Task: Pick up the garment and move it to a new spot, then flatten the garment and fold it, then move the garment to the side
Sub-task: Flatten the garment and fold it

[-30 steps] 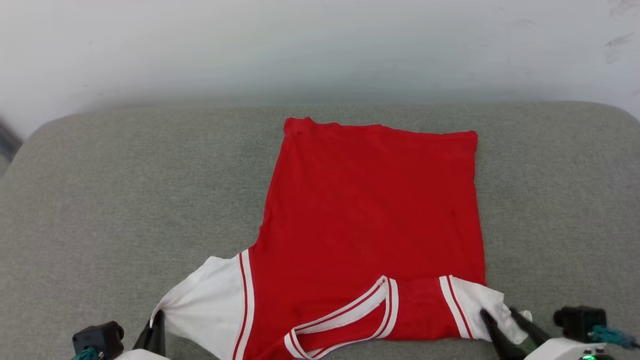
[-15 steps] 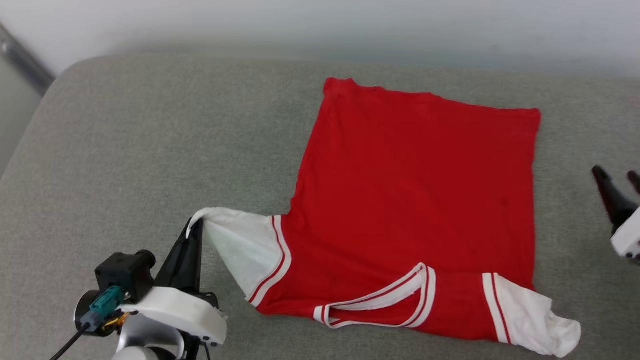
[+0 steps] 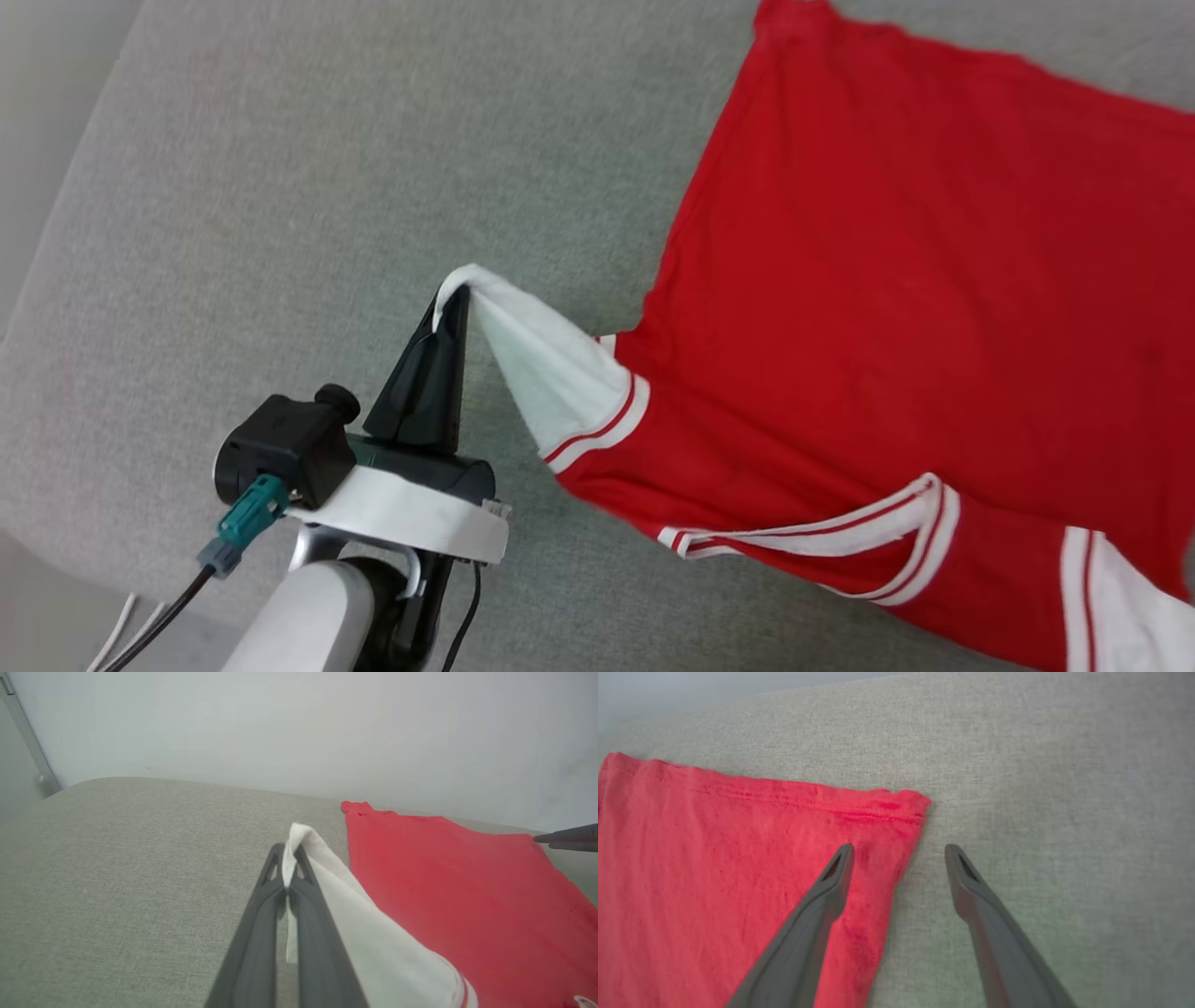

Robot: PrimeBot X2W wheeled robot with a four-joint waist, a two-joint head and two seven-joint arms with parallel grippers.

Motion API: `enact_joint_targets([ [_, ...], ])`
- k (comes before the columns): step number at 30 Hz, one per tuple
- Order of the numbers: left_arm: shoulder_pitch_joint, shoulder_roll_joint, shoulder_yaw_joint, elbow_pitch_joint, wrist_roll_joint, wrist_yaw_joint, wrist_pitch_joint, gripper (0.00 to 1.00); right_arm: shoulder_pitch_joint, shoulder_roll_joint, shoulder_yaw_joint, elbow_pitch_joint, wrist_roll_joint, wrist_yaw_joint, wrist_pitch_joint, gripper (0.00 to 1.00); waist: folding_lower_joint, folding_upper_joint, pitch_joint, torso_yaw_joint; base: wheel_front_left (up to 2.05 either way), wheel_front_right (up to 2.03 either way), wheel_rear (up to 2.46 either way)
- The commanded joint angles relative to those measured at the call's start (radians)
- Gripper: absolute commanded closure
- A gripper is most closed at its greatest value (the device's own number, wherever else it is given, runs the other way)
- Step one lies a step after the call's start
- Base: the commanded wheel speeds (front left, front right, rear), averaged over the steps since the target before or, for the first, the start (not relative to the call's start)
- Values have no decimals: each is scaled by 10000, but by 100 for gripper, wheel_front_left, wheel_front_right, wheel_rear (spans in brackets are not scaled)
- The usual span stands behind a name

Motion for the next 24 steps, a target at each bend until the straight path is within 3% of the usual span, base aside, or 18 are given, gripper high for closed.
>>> enact_joint_targets([
  [1,-134,-48,-4,27,22,-7,-85,100,-129,-81,22,62,-96,-4,80,0,-2,0,635,489,0,0,0],
  [7,-454,-244,-102,361,-11,-140,-356,100,-600,88,18,701,-320,-5,1084,0,-2,0,1097,582,0,0,0],
  [9,-478,-273,-91,486,-54,-170,-425,100,-524,307,-9,990,-314,-7,1445,63,-2,0,1097,545,0,0,0],
  [10,-494,-284,-99,559,-84,-161,-428,100,-486,405,-34,1108,-303,-7,1605,87,-2,0,1078,533,0,0,0],
  [11,-542,-292,-109,624,-102,-191,-440,100,-422,476,-22,1159,-316,-7,1708,100,-2,0,1052,521,0,0,0],
  [18,-491,-210,-81,1118,-177,-194,-457,100,-478,313,266,693,-448,-4,1480,100,-2,0,423,199,0,0,0],
  [24,110,130,255,1560,-390,-15,-377,100,-96,-66,1140,-178,-414,-5,1432,100,-2,0,-763,-616,0,0,0],
])
